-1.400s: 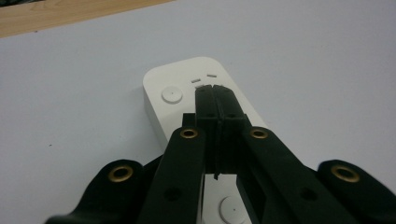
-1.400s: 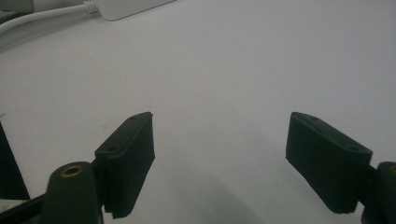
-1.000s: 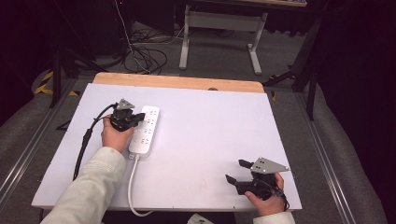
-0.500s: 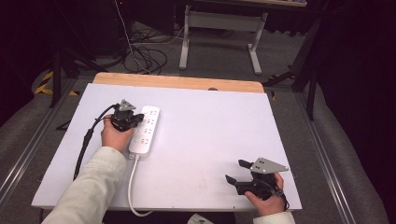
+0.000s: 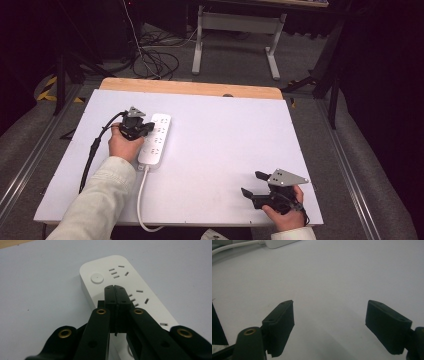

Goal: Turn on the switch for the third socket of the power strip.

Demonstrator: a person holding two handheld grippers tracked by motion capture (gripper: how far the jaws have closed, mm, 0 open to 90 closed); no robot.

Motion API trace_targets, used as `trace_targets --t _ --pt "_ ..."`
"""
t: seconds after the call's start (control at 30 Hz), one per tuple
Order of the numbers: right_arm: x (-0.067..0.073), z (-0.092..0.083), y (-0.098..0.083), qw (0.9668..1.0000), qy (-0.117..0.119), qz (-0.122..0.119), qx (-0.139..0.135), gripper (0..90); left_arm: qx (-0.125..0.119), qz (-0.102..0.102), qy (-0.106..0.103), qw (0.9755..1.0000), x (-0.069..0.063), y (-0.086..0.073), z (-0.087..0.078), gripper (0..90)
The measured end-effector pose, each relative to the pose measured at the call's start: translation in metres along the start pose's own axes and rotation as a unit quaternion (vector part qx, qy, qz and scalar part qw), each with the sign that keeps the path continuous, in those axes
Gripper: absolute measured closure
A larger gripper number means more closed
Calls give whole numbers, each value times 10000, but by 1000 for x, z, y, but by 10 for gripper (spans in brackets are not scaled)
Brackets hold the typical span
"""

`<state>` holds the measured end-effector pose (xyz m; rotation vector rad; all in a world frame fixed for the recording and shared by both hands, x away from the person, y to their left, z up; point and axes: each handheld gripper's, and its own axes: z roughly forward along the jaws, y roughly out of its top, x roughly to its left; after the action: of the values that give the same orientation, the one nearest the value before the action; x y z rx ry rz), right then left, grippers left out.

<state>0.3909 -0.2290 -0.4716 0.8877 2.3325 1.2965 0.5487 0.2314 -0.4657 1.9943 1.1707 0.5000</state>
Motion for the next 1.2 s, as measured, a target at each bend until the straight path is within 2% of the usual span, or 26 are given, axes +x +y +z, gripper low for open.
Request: trace_targets --t 0.27,0.43,0.57,0.77,0.83,1.03,1.2 --pt "0 0 0 10000 -8 -4 4 238 46 -57 69 9999 -2 0 1 900" --pt "0 -1 0 10000 -11 1 -17 238 74 -25 127 9999 -4 0 1 900" --pt "0 -1 0 10000 -13 -9 -9 238 70 88 162 9998 -4 0 2 900" --pt "1 -1 0 10000 -5 -19 -9 238 127 -29 187 9997 -6 2 2 900" --pt "1 -1 0 10000 -5 -19 -9 238 157 23 235 9996 -6 2 2 900" --pt "1 -1 0 10000 -2 -23 -7 238 160 -48 199 9997 -5 2 3 900" --pt "1 -1 -1 10000 2 -23 1 238 191 2 242 9995 -6 3 3 900"
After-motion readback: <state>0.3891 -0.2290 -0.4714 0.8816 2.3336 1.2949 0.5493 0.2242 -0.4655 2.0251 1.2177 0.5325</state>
